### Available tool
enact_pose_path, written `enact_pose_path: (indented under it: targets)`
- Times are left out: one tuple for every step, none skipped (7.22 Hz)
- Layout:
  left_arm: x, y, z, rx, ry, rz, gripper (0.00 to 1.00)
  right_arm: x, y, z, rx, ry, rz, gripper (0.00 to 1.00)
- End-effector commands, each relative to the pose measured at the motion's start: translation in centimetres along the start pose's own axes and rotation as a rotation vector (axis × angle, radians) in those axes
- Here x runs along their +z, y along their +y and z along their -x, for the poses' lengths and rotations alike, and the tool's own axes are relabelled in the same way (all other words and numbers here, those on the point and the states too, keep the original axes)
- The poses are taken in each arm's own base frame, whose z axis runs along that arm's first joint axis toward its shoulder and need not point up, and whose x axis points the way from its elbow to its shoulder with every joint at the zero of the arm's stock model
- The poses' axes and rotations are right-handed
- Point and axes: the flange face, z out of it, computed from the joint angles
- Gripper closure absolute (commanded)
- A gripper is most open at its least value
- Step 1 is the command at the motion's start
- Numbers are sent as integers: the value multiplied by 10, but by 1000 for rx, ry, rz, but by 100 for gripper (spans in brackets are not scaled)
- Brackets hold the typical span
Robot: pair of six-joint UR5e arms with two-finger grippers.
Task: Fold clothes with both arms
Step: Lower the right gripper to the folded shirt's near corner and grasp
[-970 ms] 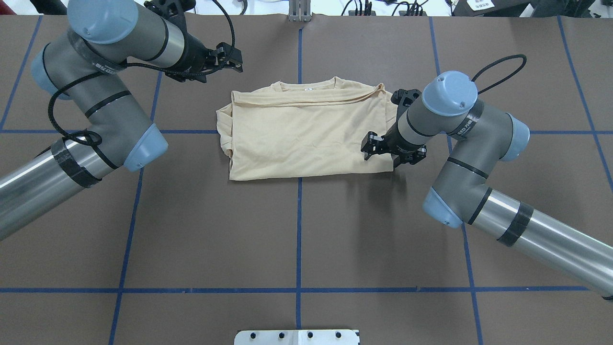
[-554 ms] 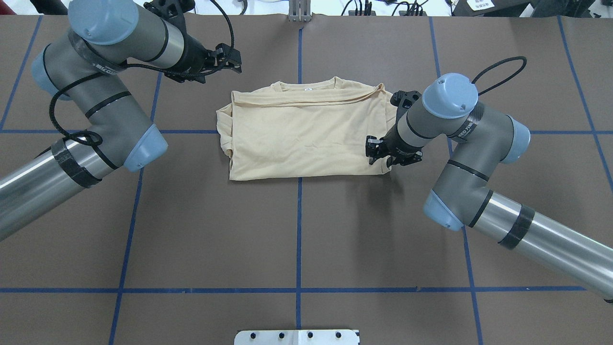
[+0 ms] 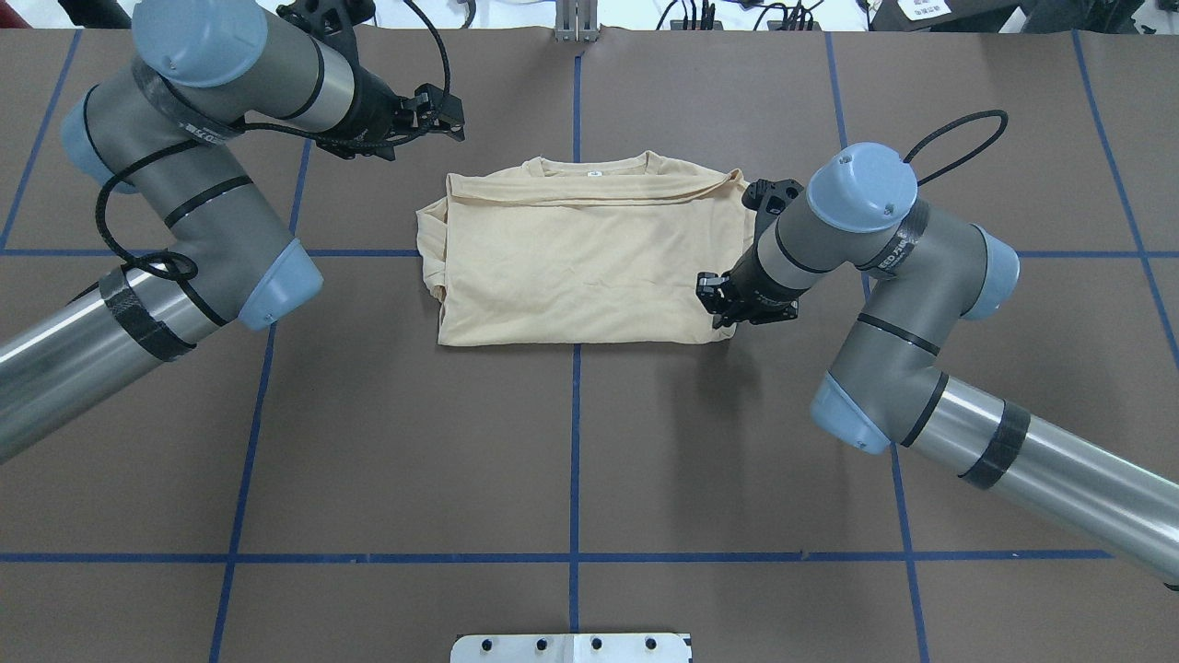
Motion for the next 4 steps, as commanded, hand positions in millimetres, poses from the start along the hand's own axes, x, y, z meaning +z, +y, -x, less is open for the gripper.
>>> enact_pose_path:
  targets:
    - [0, 0, 2, -1, -2, 0, 0, 1, 33, 17, -21, 14, 42, 100]
    - [0, 0, 1, -1, -1, -1, 0, 3, 55, 27, -35, 28, 69, 100]
    - [0, 0, 2, 0, -2, 0, 0, 5, 82, 38, -31, 40, 103, 100]
    - [0, -1, 3, 0, -3, -2, 0, 1, 123, 58, -9, 34, 146, 100]
